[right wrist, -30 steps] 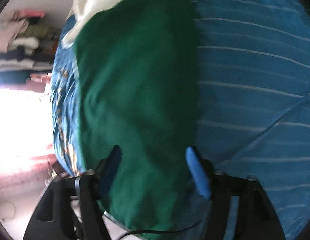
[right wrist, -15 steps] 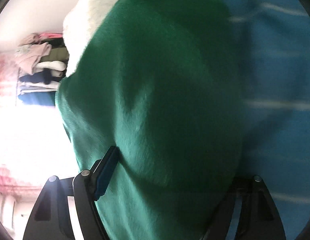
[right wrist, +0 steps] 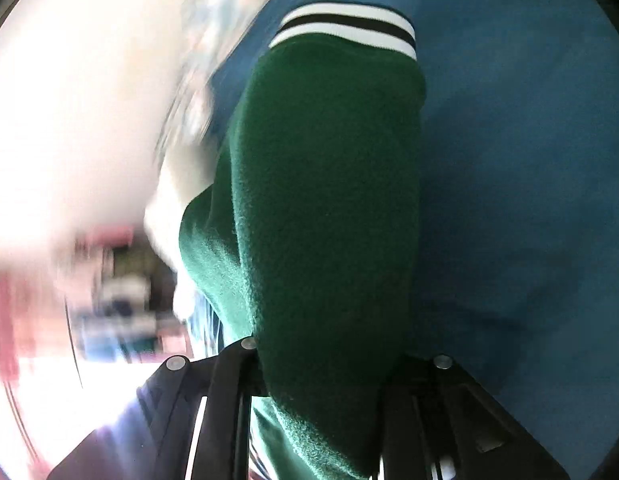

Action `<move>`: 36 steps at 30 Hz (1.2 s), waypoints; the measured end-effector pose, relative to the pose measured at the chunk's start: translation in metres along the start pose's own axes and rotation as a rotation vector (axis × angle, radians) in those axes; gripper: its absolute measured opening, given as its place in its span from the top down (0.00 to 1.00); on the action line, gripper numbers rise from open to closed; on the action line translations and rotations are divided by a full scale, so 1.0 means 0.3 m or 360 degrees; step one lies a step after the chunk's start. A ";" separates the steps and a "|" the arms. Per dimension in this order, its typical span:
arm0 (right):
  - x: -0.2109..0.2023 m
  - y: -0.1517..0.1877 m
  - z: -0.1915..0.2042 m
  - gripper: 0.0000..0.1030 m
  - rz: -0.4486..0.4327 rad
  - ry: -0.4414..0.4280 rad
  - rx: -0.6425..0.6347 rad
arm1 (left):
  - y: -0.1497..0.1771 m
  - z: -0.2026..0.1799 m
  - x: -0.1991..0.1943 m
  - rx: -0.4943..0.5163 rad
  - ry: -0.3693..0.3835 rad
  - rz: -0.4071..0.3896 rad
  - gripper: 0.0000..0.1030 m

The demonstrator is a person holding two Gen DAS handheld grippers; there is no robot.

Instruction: Fold large clothes

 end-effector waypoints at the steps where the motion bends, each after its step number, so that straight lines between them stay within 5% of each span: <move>1: -0.115 -0.002 -0.091 0.84 -0.0078 0.0037 0.0081 | 0.016 -0.014 -0.002 0.0008 0.0027 0.0009 0.20; 4: -0.342 0.060 -0.339 0.84 -0.0186 0.0175 0.0272 | 0.099 -0.081 0.040 0.0050 0.0138 0.0093 0.21; 8: -0.448 0.172 -0.549 0.83 -0.0110 0.0333 0.0359 | 0.225 -0.159 0.111 0.0089 0.0227 0.0237 0.21; 14: -0.404 0.199 -0.577 0.63 0.0101 0.0453 0.0208 | 0.439 -0.185 0.158 0.0096 0.0292 0.0347 0.21; 18: -0.422 0.181 -0.548 0.51 0.0211 0.0520 0.0058 | 0.526 -0.200 0.241 -0.0116 0.0462 0.0431 0.21; 21: -0.392 0.206 -0.529 0.31 0.0246 0.0547 -0.0006 | 0.485 -0.245 0.298 -0.0227 0.0588 0.0363 0.21; 24: -0.426 0.281 -0.585 0.30 0.0280 0.0523 0.0006 | 0.412 -0.260 0.310 -0.0299 0.0537 0.0209 0.22; 25: -0.431 0.285 -0.598 0.30 0.0294 0.0507 0.0007 | 0.383 -0.263 0.294 -0.0334 0.0533 0.0140 0.27; 26: -0.451 0.286 -0.607 0.30 0.0302 0.0510 0.0008 | 0.355 -0.263 0.264 -0.0331 0.0500 0.0052 0.49; 28: -0.453 0.294 -0.626 0.30 0.0324 0.0504 0.0013 | 0.313 -0.289 0.203 -0.0246 0.0460 -0.0063 0.72; 32: -0.436 0.337 -0.637 0.30 0.0413 0.0541 -0.0062 | 0.123 -0.416 0.087 -0.0034 0.0493 -0.0260 0.75; 36: -0.433 0.424 -0.594 0.30 0.0513 0.0689 -0.0273 | -0.053 -0.475 0.119 0.0089 0.0537 -0.0261 0.75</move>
Point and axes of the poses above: each gripper's, at about its wrist camera, not at the fingertips, and x roughly the way its jaws point, z to its left, y to its underside, the point moved 9 cm from there along x, roughly the way its jaws point, and after that the axes turned 9 degrees about z, right-handed, at the moved point
